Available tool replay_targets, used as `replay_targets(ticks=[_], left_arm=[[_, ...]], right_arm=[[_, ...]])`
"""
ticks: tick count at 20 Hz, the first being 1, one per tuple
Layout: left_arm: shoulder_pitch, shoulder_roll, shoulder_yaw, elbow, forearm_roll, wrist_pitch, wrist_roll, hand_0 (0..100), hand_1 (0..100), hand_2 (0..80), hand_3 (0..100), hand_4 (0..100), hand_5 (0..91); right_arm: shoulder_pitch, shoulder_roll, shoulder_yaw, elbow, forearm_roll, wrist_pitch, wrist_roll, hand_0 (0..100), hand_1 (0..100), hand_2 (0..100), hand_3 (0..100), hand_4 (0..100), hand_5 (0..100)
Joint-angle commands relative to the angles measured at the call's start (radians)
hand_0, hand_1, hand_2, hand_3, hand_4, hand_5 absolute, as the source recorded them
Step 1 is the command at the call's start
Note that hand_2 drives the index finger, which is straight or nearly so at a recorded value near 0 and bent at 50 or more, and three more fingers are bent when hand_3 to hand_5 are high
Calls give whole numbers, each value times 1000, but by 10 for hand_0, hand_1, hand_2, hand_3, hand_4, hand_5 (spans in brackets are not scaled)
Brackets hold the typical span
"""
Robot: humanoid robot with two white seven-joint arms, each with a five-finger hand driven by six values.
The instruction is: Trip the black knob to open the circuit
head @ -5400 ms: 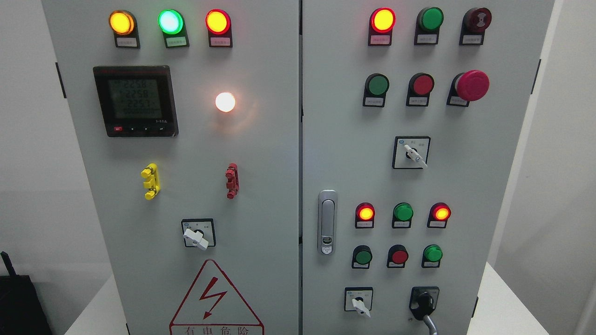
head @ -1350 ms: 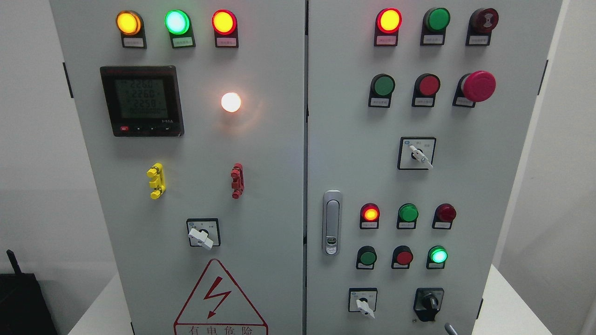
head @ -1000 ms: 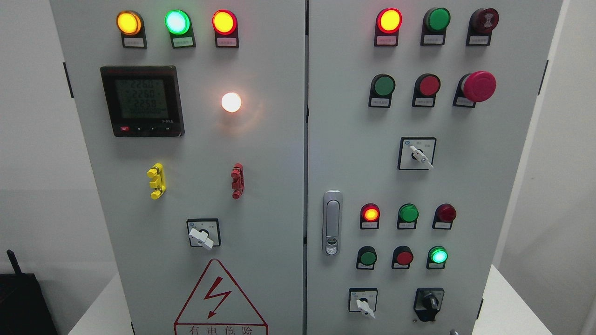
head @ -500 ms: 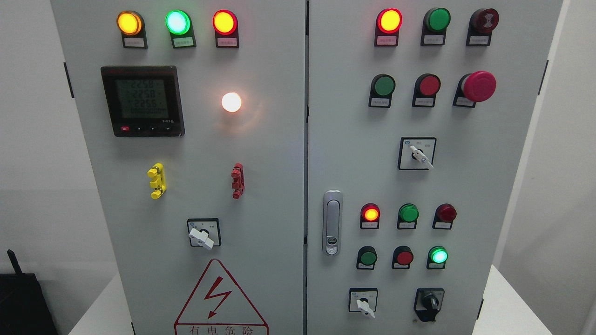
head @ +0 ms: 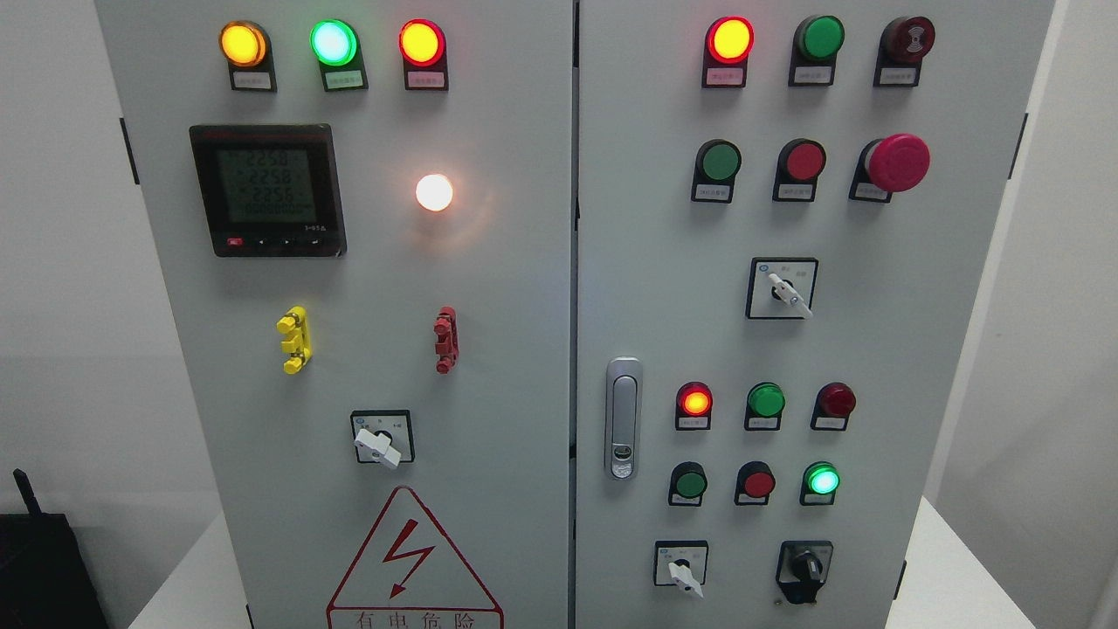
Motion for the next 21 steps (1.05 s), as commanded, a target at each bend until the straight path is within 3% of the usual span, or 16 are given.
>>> replay_targets(ticks=[1, 21], left_arm=[[0, -1, 1, 1, 2, 1, 0, 120, 389, 0, 0, 0, 0], [0, -1, 1, 1, 2, 1, 0, 120, 389, 0, 0, 0, 0]], right_arm=[[-2, 0, 4, -27, -8, -15, 6, 81, 47, 0, 64, 0, 0], [2, -2, 4, -35, -8, -15, 12, 109, 0, 0, 0, 0, 0]])
